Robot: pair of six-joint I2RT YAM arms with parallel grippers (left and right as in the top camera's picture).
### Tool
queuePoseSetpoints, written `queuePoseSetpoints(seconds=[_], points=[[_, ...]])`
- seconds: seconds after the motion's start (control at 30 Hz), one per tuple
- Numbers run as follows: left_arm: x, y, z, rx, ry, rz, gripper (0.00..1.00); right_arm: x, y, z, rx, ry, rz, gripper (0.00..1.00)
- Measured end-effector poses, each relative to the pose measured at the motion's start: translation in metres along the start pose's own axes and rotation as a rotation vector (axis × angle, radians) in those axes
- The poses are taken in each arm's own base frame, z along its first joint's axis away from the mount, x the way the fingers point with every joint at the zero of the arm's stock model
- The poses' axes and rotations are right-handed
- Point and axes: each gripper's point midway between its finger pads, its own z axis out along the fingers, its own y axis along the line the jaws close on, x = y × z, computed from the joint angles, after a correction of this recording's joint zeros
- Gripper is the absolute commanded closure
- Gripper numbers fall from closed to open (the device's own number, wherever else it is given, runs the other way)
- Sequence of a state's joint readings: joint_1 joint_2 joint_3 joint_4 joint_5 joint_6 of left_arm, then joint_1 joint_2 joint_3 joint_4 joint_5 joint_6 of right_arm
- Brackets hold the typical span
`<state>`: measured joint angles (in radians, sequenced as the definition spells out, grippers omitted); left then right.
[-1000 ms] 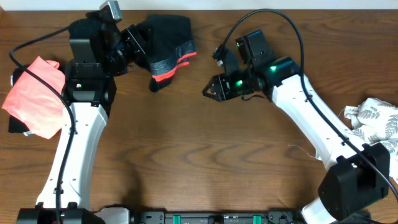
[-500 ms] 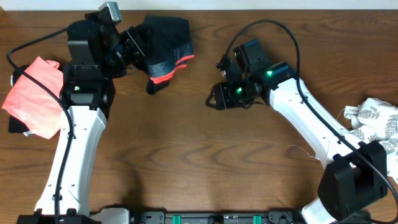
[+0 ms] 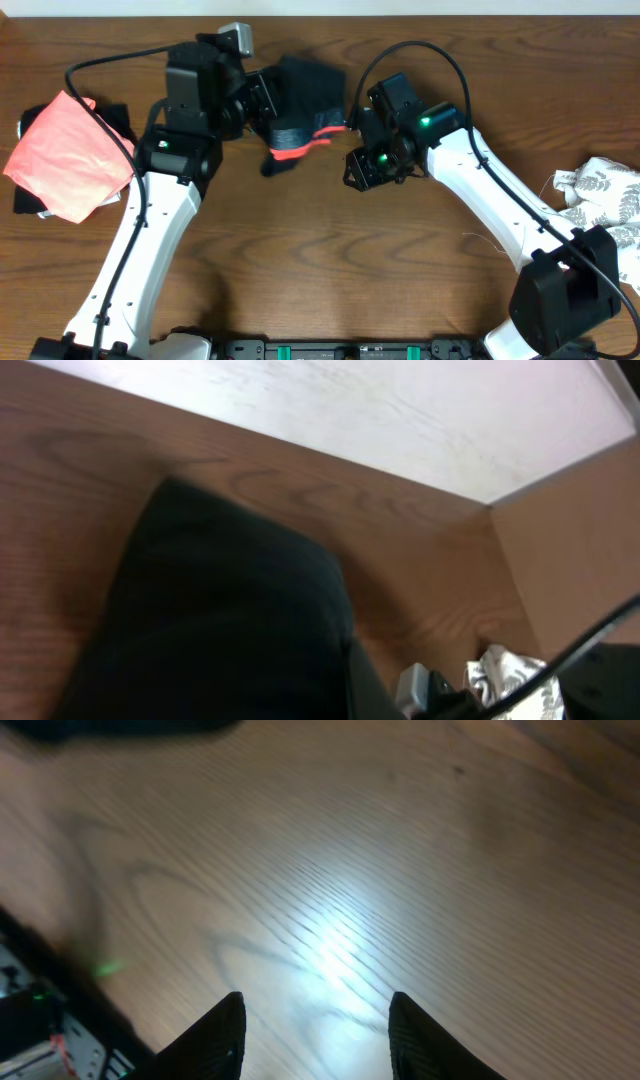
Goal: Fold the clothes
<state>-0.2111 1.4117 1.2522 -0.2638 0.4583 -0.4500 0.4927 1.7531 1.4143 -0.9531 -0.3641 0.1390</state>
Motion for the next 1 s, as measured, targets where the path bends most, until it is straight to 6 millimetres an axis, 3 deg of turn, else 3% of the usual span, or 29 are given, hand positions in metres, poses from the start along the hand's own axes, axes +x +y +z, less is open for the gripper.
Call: queuePoseSetpoints(seconds=[0.2,0.4,0.6,1.0], points=[[0.012,-0.003,0.007,-0.036,0.024,0.020,0.94,0.008,-0.017,-0.003,0.049,0.030,0.031,0.57],[0.038,0.019,0.026,-0.107,0.120,-0.011,0.94,0.009,-0.031,-0.006,0.092,0.034,0.052,0.56],[0.065,0.034,0.053,-0.156,0.201,-0.020,0.94,-0.003,-0.032,-0.006,0.092,-0.013,0.022,0.55],[0.112,0.005,0.085,-0.194,0.255,0.096,0.94,-0.027,-0.005,0.002,0.099,-0.115,-0.077,0.58]])
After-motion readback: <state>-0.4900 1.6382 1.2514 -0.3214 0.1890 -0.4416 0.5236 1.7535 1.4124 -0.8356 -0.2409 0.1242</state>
